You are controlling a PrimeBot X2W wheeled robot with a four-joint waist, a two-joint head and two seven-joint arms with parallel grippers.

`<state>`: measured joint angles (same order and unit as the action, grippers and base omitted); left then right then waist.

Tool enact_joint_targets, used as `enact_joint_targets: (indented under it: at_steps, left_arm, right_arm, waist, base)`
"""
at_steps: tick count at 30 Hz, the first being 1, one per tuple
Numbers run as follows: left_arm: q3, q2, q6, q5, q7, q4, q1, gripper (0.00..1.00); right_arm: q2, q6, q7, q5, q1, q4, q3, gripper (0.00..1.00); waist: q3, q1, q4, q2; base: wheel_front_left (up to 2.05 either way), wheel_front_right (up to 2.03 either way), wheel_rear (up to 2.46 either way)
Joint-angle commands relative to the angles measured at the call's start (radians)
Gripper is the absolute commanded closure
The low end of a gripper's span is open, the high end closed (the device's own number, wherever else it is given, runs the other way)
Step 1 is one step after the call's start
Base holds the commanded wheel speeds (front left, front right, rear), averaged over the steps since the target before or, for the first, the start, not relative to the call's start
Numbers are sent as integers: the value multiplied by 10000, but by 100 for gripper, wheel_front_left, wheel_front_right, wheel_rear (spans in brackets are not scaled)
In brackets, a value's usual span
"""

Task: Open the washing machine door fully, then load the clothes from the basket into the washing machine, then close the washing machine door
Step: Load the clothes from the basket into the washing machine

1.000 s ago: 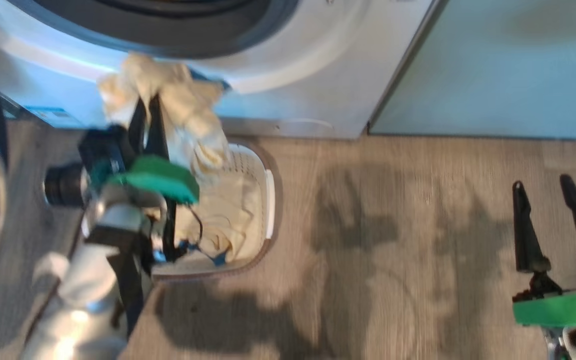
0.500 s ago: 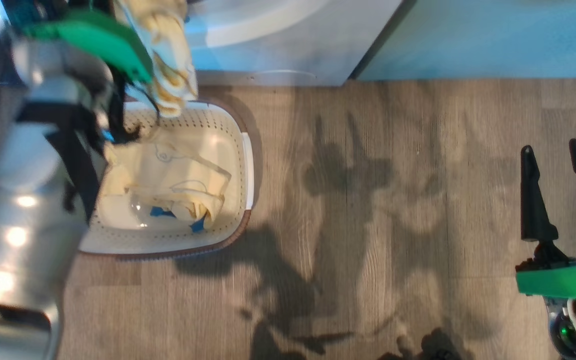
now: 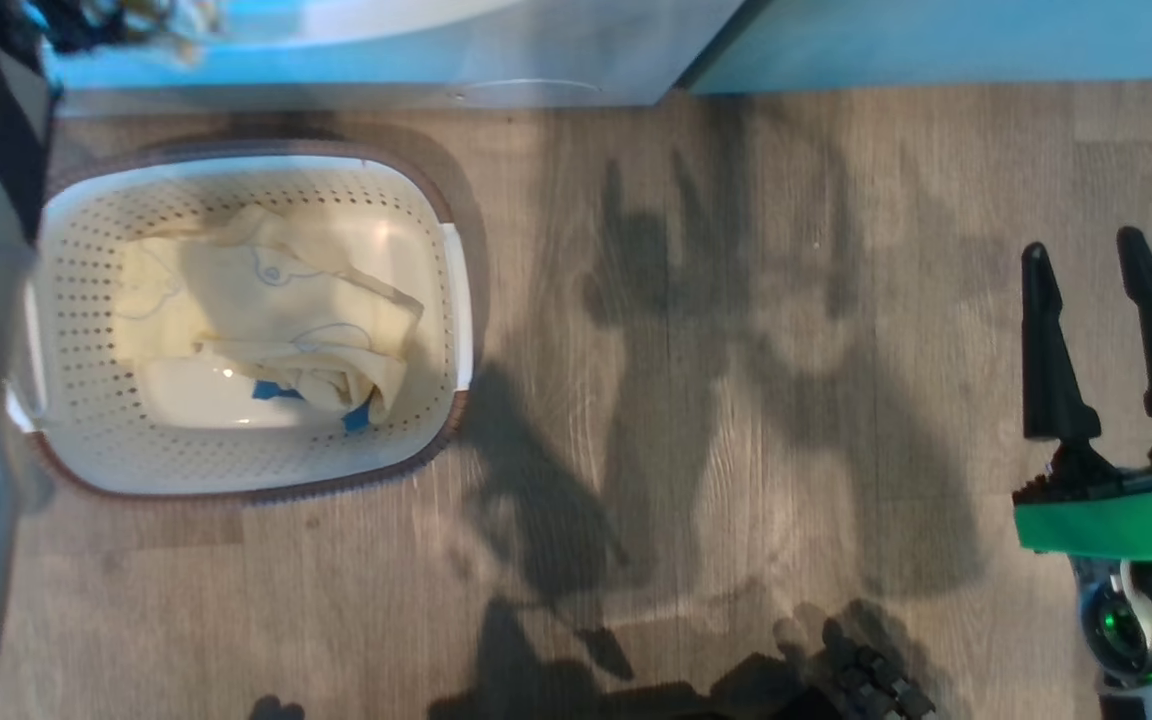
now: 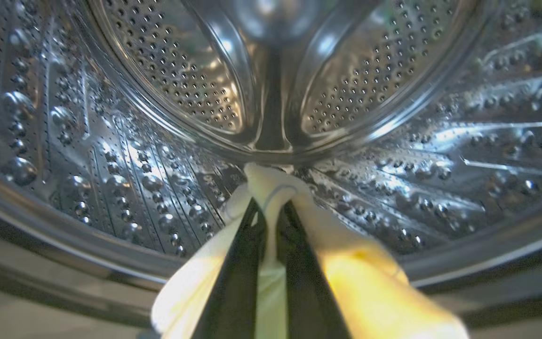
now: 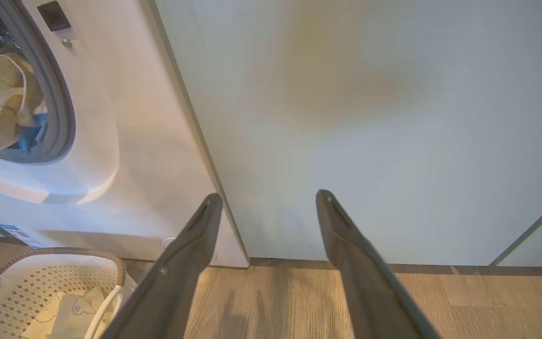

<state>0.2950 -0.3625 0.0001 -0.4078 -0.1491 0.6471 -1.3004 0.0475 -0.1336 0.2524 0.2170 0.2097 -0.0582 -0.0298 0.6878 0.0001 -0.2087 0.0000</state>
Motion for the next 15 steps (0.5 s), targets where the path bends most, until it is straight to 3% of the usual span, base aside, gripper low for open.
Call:
enact_joint_targets:
  at_steps: [1, 15]
  left_arm:
    - [-244, -576, -4, 110, 100, -296, -487, 100]
    - [-22, -839, 266, 965, 2465, 884, -2259, 100]
  right_arm:
    - [29, 29, 92, 74, -9, -257, -183, 0]
    - [28, 29, 93, 467, 280, -175, -381, 0]
  waist:
    - [99, -1, -92, 0]
    - [600, -1, -355, 0]
  base:
    - [0, 0, 0]
    - [0, 0, 0]
